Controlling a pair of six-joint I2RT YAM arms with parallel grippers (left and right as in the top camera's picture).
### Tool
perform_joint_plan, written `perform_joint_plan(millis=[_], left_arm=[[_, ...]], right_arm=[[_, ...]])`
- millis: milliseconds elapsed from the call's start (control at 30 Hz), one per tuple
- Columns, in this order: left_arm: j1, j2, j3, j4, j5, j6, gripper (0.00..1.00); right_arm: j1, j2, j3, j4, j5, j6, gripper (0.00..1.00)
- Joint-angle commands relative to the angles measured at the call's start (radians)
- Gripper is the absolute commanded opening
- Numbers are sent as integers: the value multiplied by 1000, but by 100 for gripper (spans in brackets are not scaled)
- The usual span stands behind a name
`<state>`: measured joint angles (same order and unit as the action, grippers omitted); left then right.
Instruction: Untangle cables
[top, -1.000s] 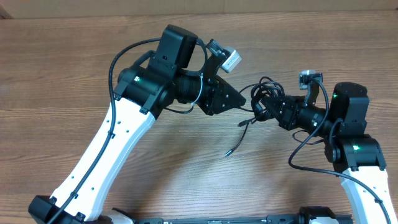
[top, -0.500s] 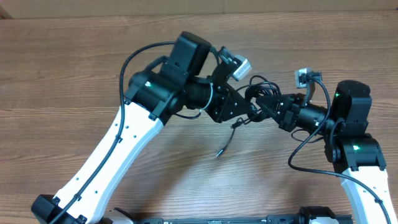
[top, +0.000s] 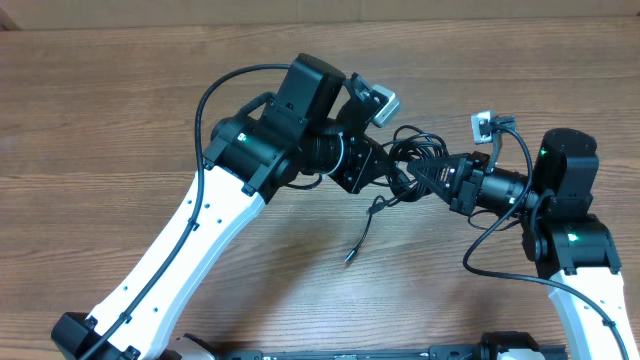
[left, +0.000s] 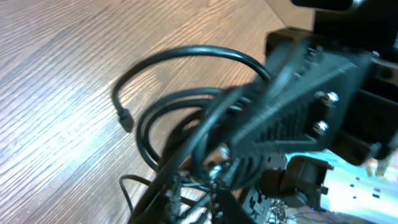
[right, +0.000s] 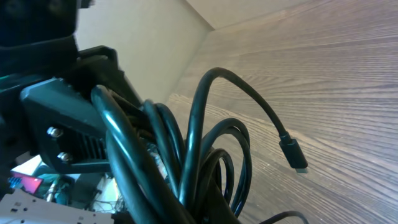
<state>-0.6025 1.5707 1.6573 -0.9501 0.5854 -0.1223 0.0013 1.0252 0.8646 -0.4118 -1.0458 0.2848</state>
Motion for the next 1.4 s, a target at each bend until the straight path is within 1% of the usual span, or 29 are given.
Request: perform_joint_plan(millis=[0,200,367,500,667,733,867,1033,1300,1367], left_arm=[[-4,-21,19,8,-37,-39,21],[-4,-21,19,11,-34,-44,27],[-8,-21,19,32,-34,-83,33],[-14,-21,19,49,-32,-88,34],[-15,-21,19,52,-32,-88,34],[-18,-21,19,52,-32,-88,31],[-28,-20,19,62,-32,-88,21],[-34,-20,19,64,-32,-88,4],[-34,-21,19,64,-31,-88,4],[-34,-21,19,64,-10,-88,4]], right_arm=[[-2,-4,1,7,-41,3,4],[-2,-4,1,7,-41,3,4],[-2,-4,1,7,-41,2,4],[-2,-4,1,6,-41,3,4],[-2,-4,1,7,-46,3,4],[-2,-4,1,7,-48,3,4],[-2,-4,1,7,-48,3,4],[-2,-4,1,6,-48,3,4],[-2,-4,1,6,-47,1,4],[-2,-4,1,6,-28,-2,4]])
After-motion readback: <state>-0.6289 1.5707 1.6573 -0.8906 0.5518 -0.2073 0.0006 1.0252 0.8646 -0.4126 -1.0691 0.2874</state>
